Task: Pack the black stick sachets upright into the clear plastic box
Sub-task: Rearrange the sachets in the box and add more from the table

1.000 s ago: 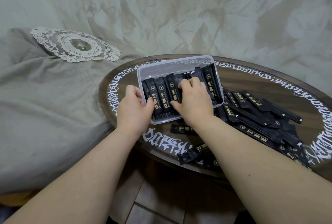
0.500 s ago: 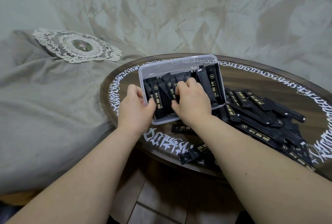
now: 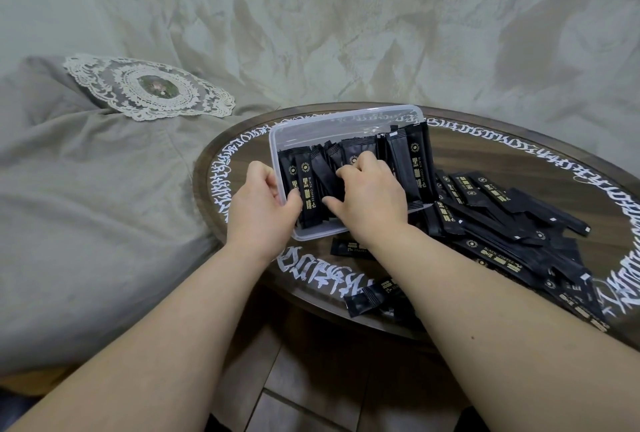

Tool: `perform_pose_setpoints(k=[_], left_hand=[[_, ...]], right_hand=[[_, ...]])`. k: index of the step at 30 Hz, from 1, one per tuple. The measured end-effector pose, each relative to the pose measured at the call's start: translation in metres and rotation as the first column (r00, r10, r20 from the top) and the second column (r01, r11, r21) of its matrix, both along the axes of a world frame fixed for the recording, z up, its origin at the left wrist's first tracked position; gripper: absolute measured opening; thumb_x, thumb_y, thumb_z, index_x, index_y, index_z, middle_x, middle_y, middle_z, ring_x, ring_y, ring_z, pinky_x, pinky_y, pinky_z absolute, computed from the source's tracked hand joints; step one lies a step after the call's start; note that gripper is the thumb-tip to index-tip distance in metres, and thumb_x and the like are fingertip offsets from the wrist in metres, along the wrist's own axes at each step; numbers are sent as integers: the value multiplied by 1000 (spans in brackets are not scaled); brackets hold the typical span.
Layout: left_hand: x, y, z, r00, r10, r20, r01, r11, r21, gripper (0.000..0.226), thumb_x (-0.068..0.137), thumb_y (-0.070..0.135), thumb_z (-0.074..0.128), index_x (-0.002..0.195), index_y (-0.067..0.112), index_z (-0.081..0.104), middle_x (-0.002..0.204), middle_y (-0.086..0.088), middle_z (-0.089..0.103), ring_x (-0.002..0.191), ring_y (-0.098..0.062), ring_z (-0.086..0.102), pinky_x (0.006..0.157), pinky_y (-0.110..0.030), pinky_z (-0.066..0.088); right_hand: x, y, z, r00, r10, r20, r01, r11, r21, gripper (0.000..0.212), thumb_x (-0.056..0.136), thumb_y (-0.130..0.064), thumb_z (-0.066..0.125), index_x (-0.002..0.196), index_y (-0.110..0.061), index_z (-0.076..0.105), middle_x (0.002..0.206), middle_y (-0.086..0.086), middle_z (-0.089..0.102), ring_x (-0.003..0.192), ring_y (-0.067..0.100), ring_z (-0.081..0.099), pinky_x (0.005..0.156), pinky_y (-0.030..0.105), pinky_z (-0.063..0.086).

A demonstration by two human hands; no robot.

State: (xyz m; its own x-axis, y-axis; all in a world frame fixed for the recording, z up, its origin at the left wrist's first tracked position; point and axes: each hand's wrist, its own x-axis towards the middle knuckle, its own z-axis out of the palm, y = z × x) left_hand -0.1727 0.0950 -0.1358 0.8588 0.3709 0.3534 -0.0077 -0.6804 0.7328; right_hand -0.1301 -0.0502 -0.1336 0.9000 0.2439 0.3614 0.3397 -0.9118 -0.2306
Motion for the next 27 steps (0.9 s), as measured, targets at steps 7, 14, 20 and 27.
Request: perform_pose_setpoints(k=[7, 14, 20, 27], left_hand=[[0, 0, 0, 1000, 0, -4, 0, 1000, 2, 22, 83, 21, 64, 88, 12, 44, 64, 7, 52, 63, -9, 52, 56, -25, 38], [-1, 2, -1, 1000, 3, -16, -3, 1000, -4, 23, 83, 21, 64, 85, 14, 42, 63, 8, 51, 60, -6, 49, 54, -21, 35], [0, 3, -1, 1000, 5, -22, -5, 1000, 7, 25, 83, 21, 65, 85, 13, 42, 64, 8, 50, 60, -5, 48, 52, -18, 33], [1, 4, -1, 999, 18, -35, -17, 1000, 20, 28, 84, 23, 65, 79, 15, 39, 63, 6, 49, 58, -8, 47, 53, -23, 33]], right_hand=[[0, 0, 1, 1000, -11, -24, 11, 1000, 4, 43, 85, -48, 63, 115, -18, 57, 115, 1, 45, 108, 20, 44, 80, 31, 41], [-1, 11, 4, 1000, -22, -17, 21, 998, -54, 35, 90, -46, 53, 94, -14, 69, 112, 4, 54, 109, 24, 46, 76, 33, 40], [-2, 14, 8, 998, 5, -70, -9, 998, -59, 39, 94, -47, 44, 94, -17, 69, 83, 2, 62, 85, 26, 62, 60, 28, 37], [-1, 10, 5, 973, 66, -219, -26, 983, 181, 27, 89, -42, 53, 94, -20, 69, 88, -1, 69, 88, 22, 62, 72, 31, 50]])
